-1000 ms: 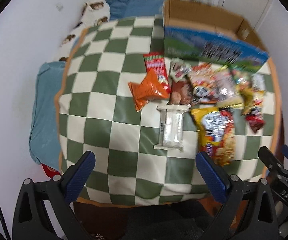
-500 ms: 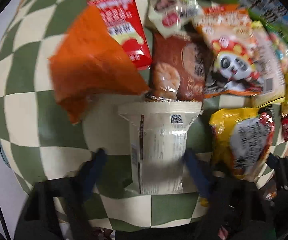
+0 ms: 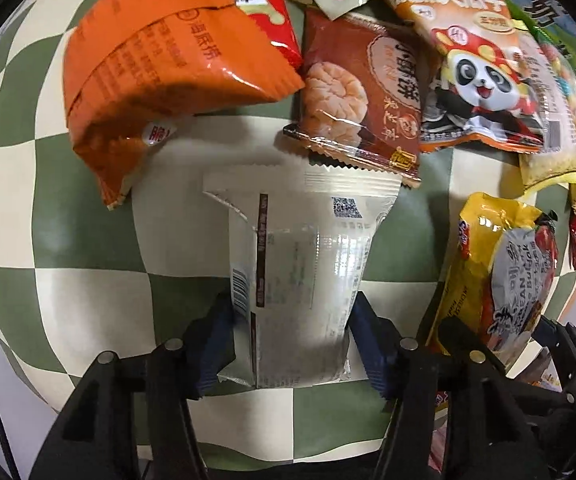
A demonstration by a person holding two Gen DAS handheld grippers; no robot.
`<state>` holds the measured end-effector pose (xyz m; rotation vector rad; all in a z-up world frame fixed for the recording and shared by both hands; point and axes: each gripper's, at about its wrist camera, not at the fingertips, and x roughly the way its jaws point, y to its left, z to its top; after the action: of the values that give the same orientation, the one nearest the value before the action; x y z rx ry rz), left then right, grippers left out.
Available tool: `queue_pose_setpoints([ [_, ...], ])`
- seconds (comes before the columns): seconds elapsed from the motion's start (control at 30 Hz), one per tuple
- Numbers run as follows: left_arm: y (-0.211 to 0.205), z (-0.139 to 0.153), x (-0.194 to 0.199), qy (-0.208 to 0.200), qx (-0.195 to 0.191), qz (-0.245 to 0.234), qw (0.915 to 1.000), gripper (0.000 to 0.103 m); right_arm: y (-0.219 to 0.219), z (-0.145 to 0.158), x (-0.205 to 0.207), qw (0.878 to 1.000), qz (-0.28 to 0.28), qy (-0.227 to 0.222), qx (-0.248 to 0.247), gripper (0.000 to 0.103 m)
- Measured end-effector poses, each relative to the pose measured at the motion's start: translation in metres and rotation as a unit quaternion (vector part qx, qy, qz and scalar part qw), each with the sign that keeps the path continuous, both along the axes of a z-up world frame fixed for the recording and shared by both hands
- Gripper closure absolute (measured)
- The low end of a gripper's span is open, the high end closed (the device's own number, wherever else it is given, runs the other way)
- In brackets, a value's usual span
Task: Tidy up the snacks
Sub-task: 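Grasp the white bread pack with the left tool while the right tool grasps the yellow noodle pack, then carry both packs into the cardboard box and open both tools to release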
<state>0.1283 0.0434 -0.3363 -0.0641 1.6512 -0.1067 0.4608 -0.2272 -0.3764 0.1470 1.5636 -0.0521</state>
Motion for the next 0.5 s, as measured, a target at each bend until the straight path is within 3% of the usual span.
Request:
queue_pose_setpoints([
  [0.23, -0.001, 0.029, -0.01, -0.027, -0.002, -0.009, 0.9996, 0.051, 0.024, -0.001, -0.019, 0.999, -0.008, -0.024, -0.028, 0.017],
  [0.5, -0.002, 0.082, -0.021, -0.067, -0.022, -0.01, 0.9975, 0.052, 0.034, 0.039, -0.048, 0.999, -0.014, -0.043, -0.009, 0.019],
])
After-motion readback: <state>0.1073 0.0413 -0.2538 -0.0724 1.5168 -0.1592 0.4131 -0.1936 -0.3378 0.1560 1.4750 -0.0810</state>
